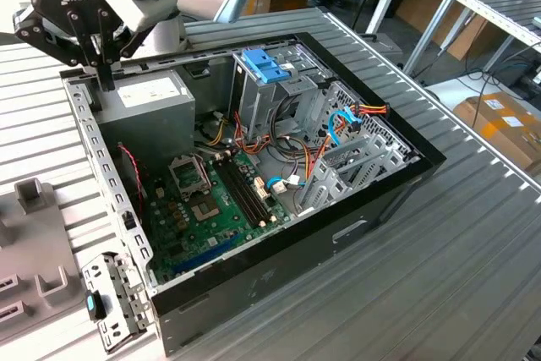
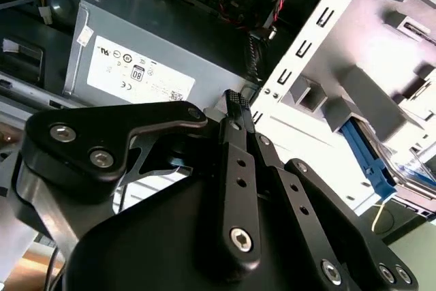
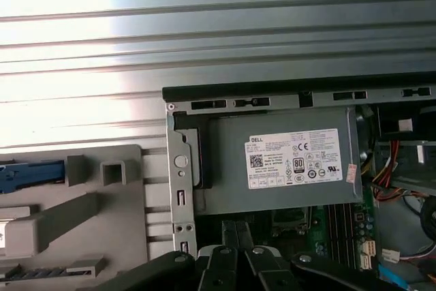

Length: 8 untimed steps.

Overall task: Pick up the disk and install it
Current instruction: 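Reach for the disk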

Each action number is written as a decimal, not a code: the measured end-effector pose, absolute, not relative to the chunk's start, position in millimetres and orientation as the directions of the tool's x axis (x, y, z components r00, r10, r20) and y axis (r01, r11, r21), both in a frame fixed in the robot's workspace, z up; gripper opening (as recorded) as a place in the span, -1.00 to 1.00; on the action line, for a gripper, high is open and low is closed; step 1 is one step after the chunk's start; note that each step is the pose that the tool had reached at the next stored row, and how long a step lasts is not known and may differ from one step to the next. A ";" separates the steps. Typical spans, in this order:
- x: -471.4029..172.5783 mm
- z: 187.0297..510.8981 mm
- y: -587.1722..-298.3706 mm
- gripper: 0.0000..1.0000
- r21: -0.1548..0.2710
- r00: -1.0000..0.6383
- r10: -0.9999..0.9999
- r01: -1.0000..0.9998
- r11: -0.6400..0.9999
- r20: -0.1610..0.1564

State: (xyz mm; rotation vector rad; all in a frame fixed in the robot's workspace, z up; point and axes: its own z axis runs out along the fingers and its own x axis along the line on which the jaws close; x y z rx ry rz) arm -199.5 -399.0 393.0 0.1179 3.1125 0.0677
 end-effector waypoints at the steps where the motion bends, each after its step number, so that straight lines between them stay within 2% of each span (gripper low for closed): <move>1: -202.2 392.9 -398.9 -0.79 0.044 -0.997 0.076 0.075 0.996 -0.025; 8: -219.0 392.7 -398.9 -0.79 0.044 -0.997 0.076 0.075 0.996 -0.024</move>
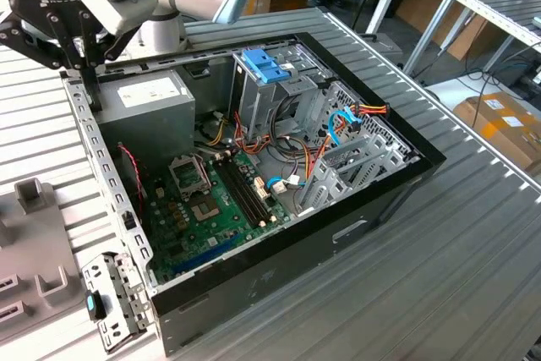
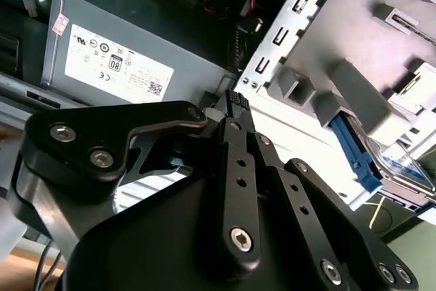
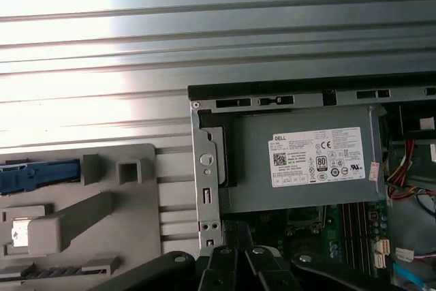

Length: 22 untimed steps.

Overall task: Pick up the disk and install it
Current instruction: 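Reach for the disk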

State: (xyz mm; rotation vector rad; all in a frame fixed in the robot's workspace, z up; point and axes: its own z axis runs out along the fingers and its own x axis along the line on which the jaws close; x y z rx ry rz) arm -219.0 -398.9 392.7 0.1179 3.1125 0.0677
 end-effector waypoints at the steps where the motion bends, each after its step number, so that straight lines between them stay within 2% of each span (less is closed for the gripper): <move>1: -221.1 392.7 -398.9 -0.79 0.044 -0.997 0.076 0.075 0.996 -0.024; 22: -276.7 392.6 -398.1 -0.79 0.044 -0.997 0.076 0.075 0.996 -0.024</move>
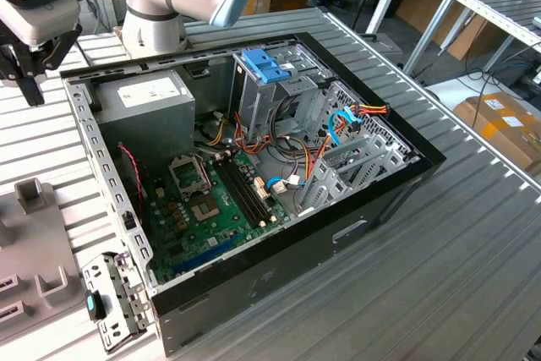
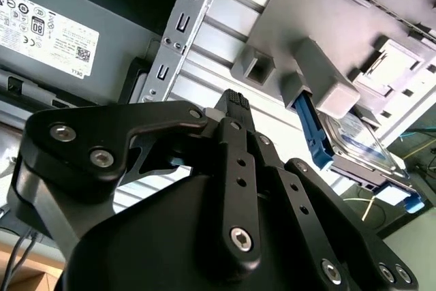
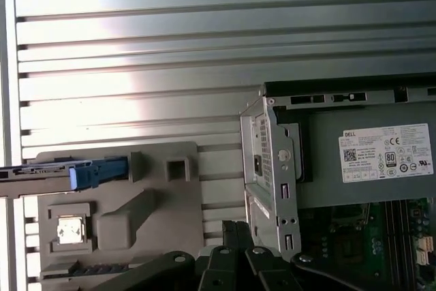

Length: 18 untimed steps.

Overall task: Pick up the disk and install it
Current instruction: 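Reach for the disk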

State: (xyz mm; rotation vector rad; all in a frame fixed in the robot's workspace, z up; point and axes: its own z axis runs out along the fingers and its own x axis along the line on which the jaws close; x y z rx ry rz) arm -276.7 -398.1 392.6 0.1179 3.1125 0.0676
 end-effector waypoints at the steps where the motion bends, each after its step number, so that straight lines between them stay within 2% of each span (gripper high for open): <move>1: -279.9 392.6 -398.0 -0.79 0.044 -0.997 0.076 0.075 0.996 -0.024; 18: -320.8 392.5 -397.3 -0.79 0.044 -0.997 0.076 0.075 0.996 -0.024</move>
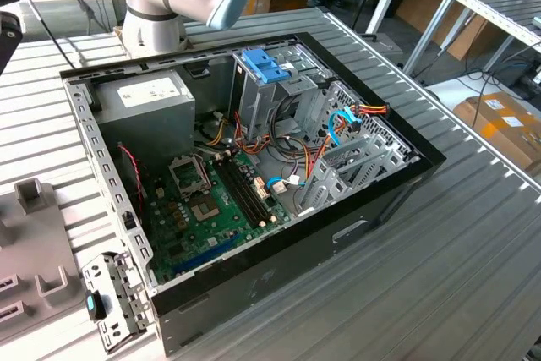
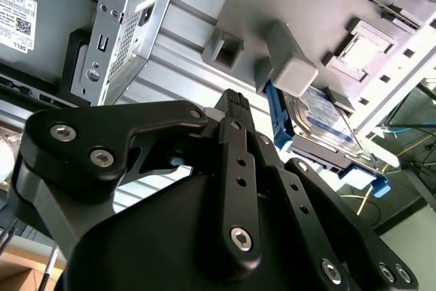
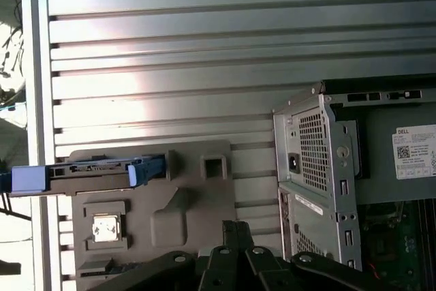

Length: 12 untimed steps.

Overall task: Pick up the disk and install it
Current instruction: 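Reach for the disk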

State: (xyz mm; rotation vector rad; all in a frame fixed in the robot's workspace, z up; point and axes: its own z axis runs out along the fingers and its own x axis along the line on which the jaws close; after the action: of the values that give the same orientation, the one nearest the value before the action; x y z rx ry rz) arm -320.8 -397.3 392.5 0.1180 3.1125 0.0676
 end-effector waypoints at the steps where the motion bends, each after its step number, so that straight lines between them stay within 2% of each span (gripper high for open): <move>1: -322.1 392.5 -397.3 -0.79 0.044 -0.997 0.076 0.075 0.996 -0.024; 9: -322.7 392.2 -397.3 -0.79 0.045 -0.997 0.076 0.075 0.996 -0.022; 12: -322.6 391.6 -397.3 -0.79 0.043 -0.997 0.076 0.076 0.996 0.000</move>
State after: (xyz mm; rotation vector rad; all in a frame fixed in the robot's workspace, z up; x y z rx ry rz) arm -322.6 -397.3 391.6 0.1196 3.1367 0.0674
